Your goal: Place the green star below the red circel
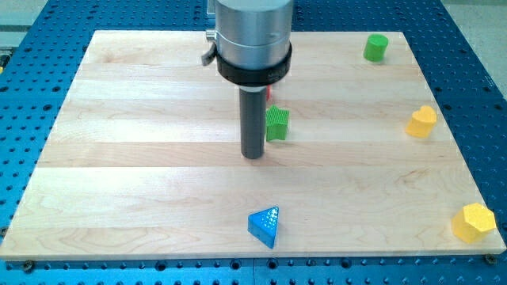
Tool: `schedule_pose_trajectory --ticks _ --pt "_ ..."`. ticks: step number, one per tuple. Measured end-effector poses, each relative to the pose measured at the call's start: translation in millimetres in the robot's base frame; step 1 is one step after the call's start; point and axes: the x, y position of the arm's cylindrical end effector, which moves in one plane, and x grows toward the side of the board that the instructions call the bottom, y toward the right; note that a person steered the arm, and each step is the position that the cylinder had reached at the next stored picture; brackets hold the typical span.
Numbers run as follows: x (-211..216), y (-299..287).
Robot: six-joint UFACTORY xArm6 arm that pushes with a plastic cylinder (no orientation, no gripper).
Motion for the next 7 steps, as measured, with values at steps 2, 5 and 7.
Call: schedule_pose_trajectory --ticks 2,5,7 --pt "-13.5 55.4" --pt "-40.6 30.9" --pt "9.8 -26.6"
